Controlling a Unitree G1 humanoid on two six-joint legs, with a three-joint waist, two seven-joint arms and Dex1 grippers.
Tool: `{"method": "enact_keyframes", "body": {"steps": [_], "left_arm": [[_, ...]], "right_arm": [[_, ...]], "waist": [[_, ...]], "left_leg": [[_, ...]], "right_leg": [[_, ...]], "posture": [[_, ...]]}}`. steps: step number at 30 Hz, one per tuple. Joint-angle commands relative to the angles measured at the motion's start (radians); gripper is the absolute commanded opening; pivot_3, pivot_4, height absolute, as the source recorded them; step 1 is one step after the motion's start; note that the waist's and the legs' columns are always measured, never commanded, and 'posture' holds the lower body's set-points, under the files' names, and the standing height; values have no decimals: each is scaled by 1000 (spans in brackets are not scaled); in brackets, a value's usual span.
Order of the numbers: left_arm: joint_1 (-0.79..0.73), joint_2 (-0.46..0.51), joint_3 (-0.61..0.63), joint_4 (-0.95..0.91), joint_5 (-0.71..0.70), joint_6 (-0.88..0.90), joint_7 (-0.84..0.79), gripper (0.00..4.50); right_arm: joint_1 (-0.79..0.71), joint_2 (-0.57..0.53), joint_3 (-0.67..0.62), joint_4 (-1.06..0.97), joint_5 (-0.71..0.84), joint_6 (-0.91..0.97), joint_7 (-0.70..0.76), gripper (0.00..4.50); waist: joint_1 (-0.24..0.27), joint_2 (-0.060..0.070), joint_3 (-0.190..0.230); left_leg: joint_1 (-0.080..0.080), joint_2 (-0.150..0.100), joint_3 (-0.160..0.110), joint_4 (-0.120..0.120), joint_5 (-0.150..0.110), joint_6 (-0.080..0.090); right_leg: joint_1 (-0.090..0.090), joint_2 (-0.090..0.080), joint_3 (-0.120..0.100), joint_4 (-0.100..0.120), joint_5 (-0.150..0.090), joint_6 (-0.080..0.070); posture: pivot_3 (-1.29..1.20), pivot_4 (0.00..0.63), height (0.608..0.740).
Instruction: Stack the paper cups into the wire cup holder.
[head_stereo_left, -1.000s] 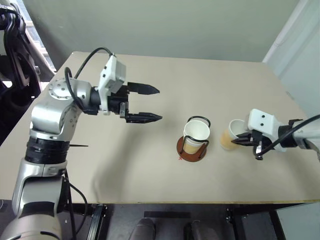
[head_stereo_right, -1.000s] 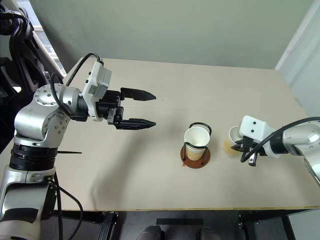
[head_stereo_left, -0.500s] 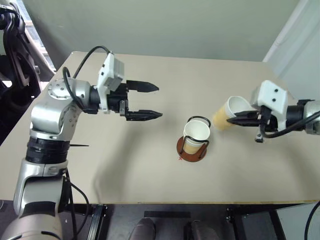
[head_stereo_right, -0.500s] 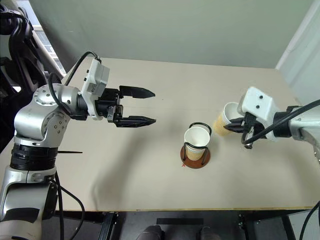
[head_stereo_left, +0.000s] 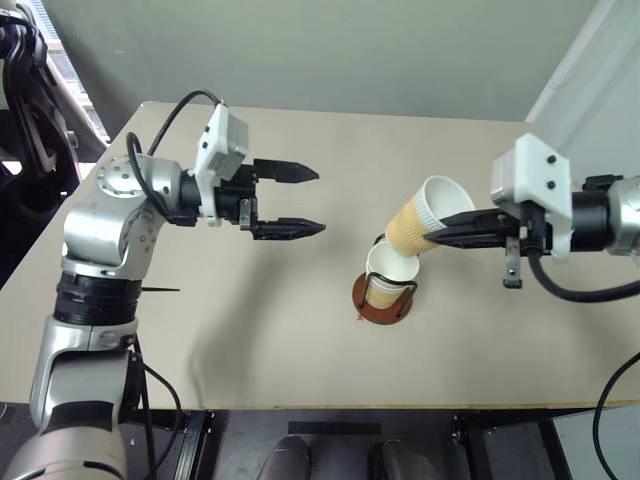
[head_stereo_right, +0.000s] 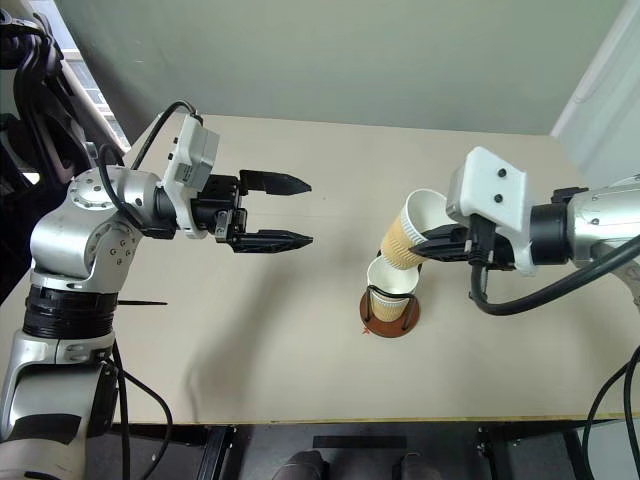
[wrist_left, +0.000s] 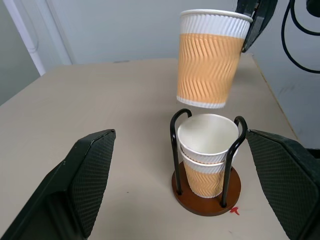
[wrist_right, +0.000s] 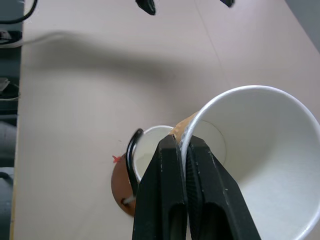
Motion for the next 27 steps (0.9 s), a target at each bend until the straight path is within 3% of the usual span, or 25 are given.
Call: {"method": "enact_keyframes", "body": {"steps": [1, 8, 27], "left_arm": [[-29, 9, 16, -7, 1, -9, -15, 4500], [-23, 11, 23, -13, 0, -2, -12, 4500], [-18, 9, 24, -25, -3, 2, 0, 4500]], "right_arm": [[-29, -2, 35, -23, -9, -28, 12, 25], [-20, -15, 127, 1, -103, -107, 41, 25], [44, 6, 197, -27, -184, -179, 90, 25]], "waist": [[0, 0, 0], [0, 0, 0], [-1, 0, 0]], "left_leg": [[0, 0, 0, 0, 0, 0], [-1, 0, 0, 0, 0, 0], [-1, 0, 0, 0, 0, 0]], "right_leg": [[0, 0, 0, 0, 0, 0], [-1, 0, 0, 0, 0, 0], [-1, 0, 0, 1, 0, 0]], "posture": [[0, 150, 740], [0, 150, 740], [0, 150, 740]]}}
